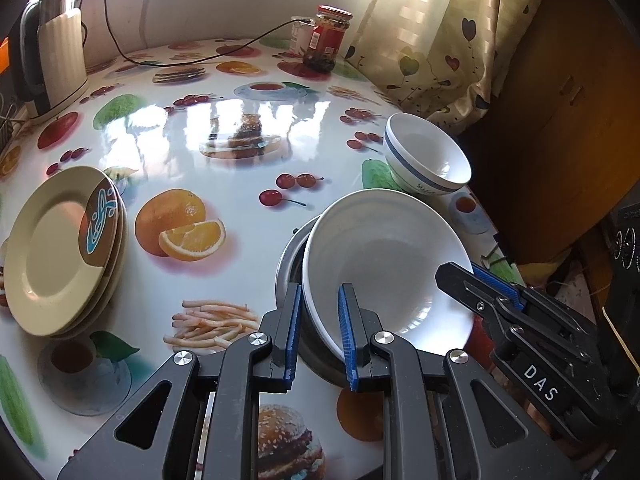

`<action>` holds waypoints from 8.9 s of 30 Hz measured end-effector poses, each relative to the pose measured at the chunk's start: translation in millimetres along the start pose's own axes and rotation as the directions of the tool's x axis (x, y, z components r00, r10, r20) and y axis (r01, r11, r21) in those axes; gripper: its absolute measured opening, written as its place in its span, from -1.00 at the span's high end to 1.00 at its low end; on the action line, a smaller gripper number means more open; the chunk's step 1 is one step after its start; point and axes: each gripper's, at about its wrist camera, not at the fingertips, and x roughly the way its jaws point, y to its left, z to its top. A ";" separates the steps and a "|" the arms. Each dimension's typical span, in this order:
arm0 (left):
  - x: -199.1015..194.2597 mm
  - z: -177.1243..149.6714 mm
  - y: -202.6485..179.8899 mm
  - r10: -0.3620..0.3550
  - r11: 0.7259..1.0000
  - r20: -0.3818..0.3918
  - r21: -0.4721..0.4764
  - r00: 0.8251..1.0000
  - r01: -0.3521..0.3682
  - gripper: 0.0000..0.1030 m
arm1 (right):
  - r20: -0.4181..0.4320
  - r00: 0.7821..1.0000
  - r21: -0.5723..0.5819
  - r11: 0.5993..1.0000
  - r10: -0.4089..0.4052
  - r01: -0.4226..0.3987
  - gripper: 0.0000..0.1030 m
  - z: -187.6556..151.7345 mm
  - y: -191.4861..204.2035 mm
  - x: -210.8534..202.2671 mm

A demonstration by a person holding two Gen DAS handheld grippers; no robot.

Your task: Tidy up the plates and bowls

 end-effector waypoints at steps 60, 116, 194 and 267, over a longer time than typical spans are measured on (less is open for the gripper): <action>11.9 52.1 -18.2 -0.009 0.995 0.042 0.098 0.999 0.004 0.17 | 0.061 0.995 0.093 0.993 -0.082 0.076 0.11 32.8 -32.0 -6.8; 94.8 130.6 -79.7 -0.019 0.982 -0.070 0.185 0.997 0.032 0.23 | 0.029 0.986 0.168 0.973 -0.166 0.159 0.21 101.2 -119.4 49.9; 92.3 126.2 -83.5 0.018 0.977 -0.060 0.214 0.998 -0.005 0.73 | 0.056 0.987 0.162 0.977 -0.151 0.141 0.77 102.8 -114.5 46.4; -35.3 38.4 -24.0 -0.022 0.998 0.092 0.059 0.995 0.016 0.73 | 0.159 0.985 0.017 0.998 -0.061 0.059 0.77 40.7 -2.2 -55.1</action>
